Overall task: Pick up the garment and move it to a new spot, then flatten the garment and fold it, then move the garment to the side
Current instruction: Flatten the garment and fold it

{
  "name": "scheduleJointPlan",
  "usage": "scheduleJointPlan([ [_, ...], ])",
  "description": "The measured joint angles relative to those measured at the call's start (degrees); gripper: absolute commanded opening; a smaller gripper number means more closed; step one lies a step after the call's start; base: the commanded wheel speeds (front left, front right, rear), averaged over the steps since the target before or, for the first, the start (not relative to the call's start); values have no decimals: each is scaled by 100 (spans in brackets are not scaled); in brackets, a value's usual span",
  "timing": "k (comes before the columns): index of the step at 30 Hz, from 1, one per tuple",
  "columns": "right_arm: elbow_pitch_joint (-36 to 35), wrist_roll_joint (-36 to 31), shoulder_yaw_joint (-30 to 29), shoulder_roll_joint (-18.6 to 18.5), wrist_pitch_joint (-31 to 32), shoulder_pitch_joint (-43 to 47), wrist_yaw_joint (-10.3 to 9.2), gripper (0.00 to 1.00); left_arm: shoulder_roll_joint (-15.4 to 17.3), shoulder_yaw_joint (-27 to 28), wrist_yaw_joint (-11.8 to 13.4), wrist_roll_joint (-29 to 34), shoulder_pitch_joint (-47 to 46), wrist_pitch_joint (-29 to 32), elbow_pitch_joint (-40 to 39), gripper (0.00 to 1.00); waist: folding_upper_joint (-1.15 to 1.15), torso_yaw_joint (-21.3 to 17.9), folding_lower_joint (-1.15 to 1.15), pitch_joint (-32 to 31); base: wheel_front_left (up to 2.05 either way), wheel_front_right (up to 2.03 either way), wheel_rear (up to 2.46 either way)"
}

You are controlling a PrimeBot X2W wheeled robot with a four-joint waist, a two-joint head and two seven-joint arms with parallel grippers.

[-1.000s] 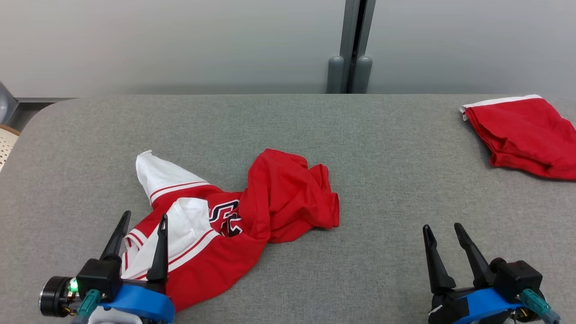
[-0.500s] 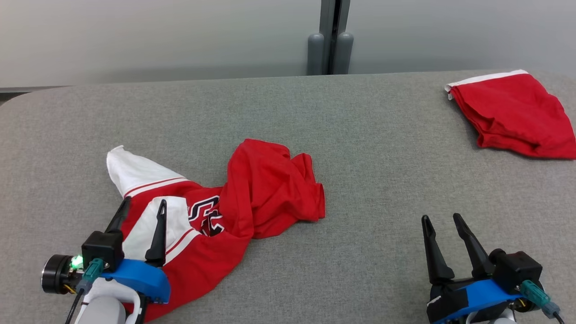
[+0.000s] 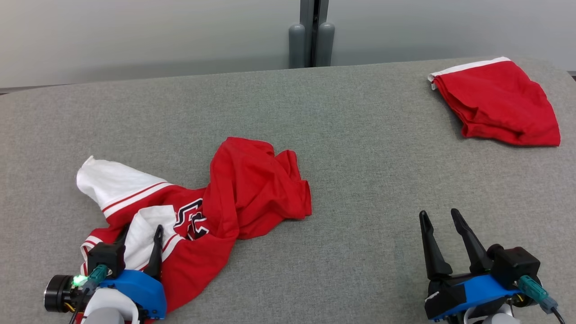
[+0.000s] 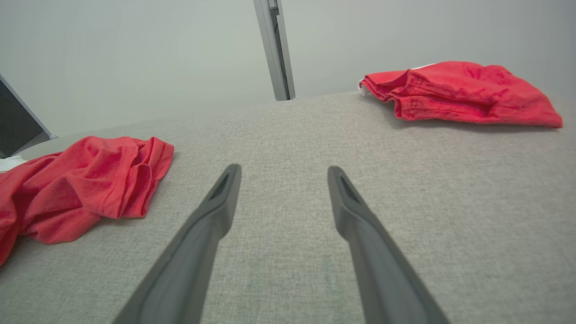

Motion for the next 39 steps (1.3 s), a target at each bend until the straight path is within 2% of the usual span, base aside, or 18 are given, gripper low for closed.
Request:
scheduleJointPlan([
  [1,2,-7,11,0,0,-3,0,100,7,8,0,-7,-20,0,97,93,0,-15,0,0,0,0,0],
  [2,2,-9,13,1,0,-6,1,100,8,8,0,-16,-57,0,203,73,0,-31,0,0,0,0,0],
  [3,1,-24,14,0,0,-12,0,100,12,7,-1,-22,-93,0,274,43,0,-46,0,4,0,0,0],
  [4,0,-34,14,0,0,-21,0,100,15,4,-1,-23,-129,0,315,25,0,-63,0,8,0,0,0],
  [5,-5,-34,12,1,0,-32,0,100,20,8,-1,-26,-167,0,328,0,0,-80,0,12,0,0,0],
  [17,2,-48,-43,0,0,-1,1,100,34,296,-11,-19,-773,0,-800,0,0,-85,0,-132,0,0,0],
  [21,15,-35,-37,0,0,63,0,100,-58,157,-32,57,-740,0,-1213,0,0,-19,0,-227,0,0,0],
  [26,36,15,-31,1,0,158,0,100,-97,-233,-33,51,-183,1,-1610,0,0,127,0,-334,0,0,0],
  [33,46,41,-34,1,1,186,0,100,-45,-686,-33,-34,794,0,-1769,0,0,417,0,-387,0,0,0],
  [39,49,41,-34,1,0,206,0,100,-35,-832,-33,36,1480,0,-2054,0,0,628,0,-421,0,0,0],
])
